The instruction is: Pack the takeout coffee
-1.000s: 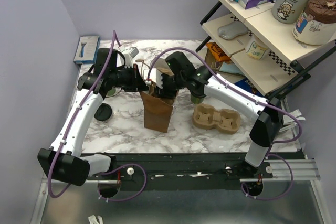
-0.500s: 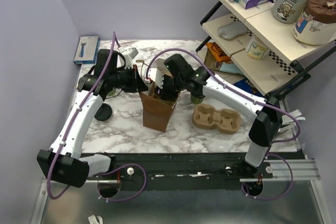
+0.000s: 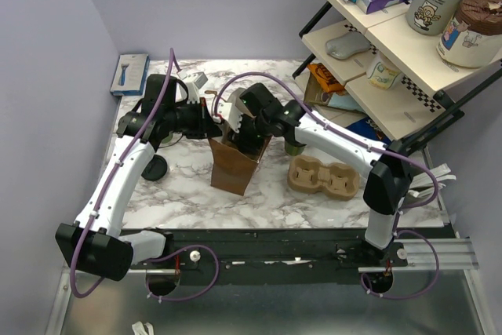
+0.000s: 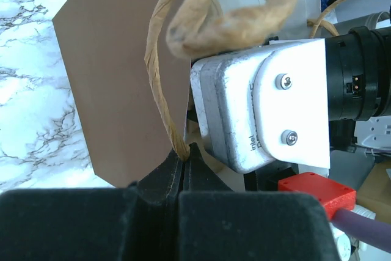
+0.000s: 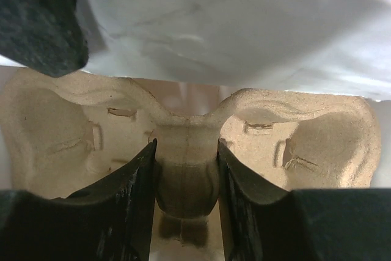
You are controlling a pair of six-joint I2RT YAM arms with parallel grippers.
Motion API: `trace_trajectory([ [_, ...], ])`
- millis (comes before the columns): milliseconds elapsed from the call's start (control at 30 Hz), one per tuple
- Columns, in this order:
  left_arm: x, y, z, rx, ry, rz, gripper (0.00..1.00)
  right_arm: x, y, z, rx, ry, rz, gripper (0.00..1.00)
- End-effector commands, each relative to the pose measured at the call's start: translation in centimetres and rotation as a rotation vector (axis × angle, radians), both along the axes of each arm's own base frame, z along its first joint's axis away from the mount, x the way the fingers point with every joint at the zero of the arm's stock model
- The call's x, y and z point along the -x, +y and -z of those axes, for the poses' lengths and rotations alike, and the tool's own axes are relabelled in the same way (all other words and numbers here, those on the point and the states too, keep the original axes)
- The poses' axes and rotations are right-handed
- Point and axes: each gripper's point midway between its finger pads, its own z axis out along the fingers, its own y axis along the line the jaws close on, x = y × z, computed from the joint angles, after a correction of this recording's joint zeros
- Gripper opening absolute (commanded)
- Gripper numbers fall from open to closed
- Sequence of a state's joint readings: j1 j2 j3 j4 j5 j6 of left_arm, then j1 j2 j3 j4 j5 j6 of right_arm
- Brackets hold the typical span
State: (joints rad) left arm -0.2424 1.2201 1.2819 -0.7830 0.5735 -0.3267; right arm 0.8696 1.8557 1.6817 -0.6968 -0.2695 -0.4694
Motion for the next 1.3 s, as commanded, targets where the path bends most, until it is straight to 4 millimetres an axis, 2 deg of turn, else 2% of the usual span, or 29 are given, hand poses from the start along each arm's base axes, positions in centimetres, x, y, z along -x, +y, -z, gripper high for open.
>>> trace_trajectory([
  [0,-0.5,-0.4,-1.1,0.034,-0.055,0.009,0.0,1.3,-0.5,1.0,0.024,0.057,0.015,0.4],
  [67,-0.5,-0.4,-1.0,0.033,-0.046,0.005,0.0,1.3,-0.4,0.7,0.012,0.056,0.02,0.44],
  [100,-0.5,-0.3,-0.9,0.032,-0.044,0.004,0.0,1.1,-0.4,0.5,0.004,0.053,0.025,0.52],
  [200,-0.6,-0.4,-0.8,0.034,-0.042,0.004,0.0,0.7,-0.1,-0.3,-0.024,0.027,0.049,0.63],
  [500,-0.8,-0.2,-0.4,0.023,-0.022,-0.014,0.0,0.3,0.2,-2.8,-0.088,-0.017,0.067,0.81],
  [600,-0.7,-0.2,-0.4,0.021,-0.021,-0.016,0.0,0.1,0.1,-4.5,-0.121,-0.032,0.104,0.84],
  [867,0.1,-0.1,-1.1,0.038,-0.06,-0.016,0.0,-2.2,-0.4,-9.7,-0.233,-0.097,0.313,0.89],
  [1033,0.3,-0.2,-1.4,0.048,-0.056,-0.019,0.0,-2.6,-0.2,-9.6,-0.243,-0.087,0.349,0.86],
  [1100,0.2,0.0,-1.2,0.042,-0.056,-0.036,0.0,-2.7,-0.6,-10.6,-0.268,-0.101,0.372,0.86],
  [1167,0.0,0.3,-1.0,0.034,-0.05,-0.074,0.0,-3.0,-0.8,-13.3,-0.343,-0.126,0.428,0.87],
  [1200,-0.4,0.7,-1.0,0.016,-0.058,-0.106,0.0,-3.1,-1.6,-16.2,-0.404,-0.166,0.462,0.89],
  [1267,-0.6,1.0,-1.0,0.02,-0.048,-0.152,0.0,-3.4,-2.2,-19.6,-0.504,-0.195,0.524,0.94],
])
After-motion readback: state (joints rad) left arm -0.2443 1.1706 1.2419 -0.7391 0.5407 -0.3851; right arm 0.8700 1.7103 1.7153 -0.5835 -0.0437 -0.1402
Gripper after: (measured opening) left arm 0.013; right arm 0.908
